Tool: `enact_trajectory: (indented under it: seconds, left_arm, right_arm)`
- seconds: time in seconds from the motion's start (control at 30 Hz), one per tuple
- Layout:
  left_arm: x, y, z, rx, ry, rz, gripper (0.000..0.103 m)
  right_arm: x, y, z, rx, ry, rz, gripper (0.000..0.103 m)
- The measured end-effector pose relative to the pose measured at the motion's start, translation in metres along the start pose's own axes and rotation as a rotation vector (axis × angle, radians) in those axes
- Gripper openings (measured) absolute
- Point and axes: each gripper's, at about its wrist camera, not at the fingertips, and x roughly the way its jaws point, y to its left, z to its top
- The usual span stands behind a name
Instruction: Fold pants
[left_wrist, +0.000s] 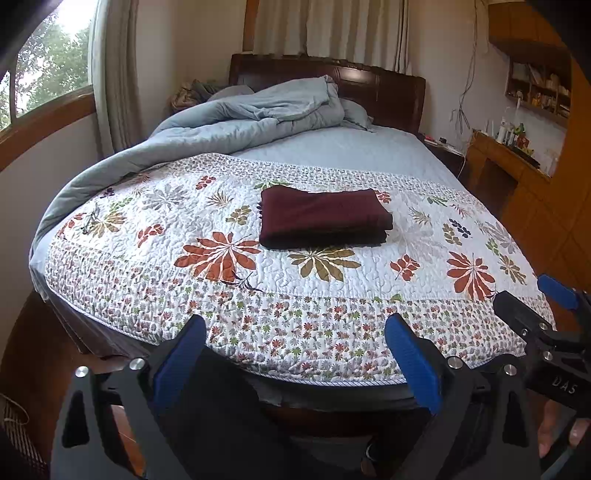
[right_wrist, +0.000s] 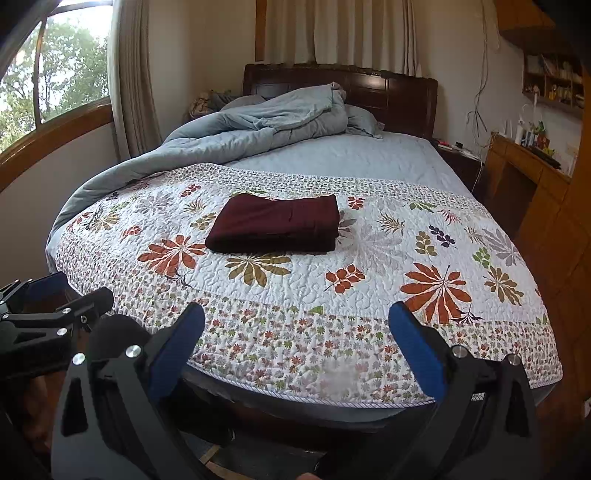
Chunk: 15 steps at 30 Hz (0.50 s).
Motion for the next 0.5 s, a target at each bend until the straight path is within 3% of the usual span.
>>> enact_trajectory:
  seconds: [0.5]
  left_arm:
    - [-0.0005,-0.0009,0.0029,0.01,-0.027,0.036,0.098]
  right_arm:
    - [0.0026,-0.0011,-0.0001,-0.001,0.009,-0.009,0.099]
